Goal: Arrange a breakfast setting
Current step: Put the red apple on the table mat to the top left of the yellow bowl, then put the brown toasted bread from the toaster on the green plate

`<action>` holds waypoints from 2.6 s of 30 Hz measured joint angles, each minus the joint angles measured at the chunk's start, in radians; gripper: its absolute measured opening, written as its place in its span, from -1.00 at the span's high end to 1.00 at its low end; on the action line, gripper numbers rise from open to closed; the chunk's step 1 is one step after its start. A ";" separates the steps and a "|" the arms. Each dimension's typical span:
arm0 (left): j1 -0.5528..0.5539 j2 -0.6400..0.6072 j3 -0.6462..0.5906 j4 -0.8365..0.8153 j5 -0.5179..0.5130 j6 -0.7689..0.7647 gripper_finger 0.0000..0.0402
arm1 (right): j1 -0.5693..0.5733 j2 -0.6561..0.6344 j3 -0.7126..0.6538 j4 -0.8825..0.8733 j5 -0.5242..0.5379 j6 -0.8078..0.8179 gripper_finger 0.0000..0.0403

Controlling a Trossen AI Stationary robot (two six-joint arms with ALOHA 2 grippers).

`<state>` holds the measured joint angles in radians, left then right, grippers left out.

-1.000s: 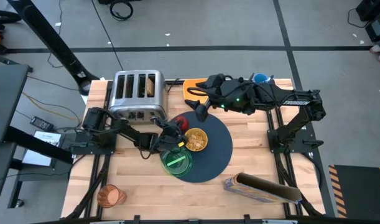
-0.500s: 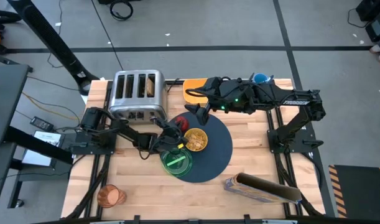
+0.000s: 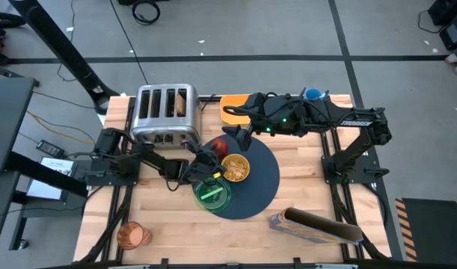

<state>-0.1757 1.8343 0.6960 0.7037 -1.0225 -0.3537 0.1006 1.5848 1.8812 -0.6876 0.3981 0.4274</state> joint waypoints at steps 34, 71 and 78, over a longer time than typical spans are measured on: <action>0.290 -0.766 0.000 -0.644 0.049 0.106 0.27 | 0.004 0.000 -0.003 0.030 0.001 -0.143 -0.96; 0.597 -0.626 0.002 -0.725 0.268 0.111 0.55 | 0.059 0.000 -0.107 0.065 0.050 -0.116 -0.96; 0.597 -0.626 0.002 -0.726 0.267 0.117 0.93 | 0.059 0.000 -0.107 0.065 0.050 -0.116 -0.96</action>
<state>0.4217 1.2086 0.6975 -0.0222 -0.7551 -0.2362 0.1596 1.5852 1.7741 -0.6223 0.4480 0.3115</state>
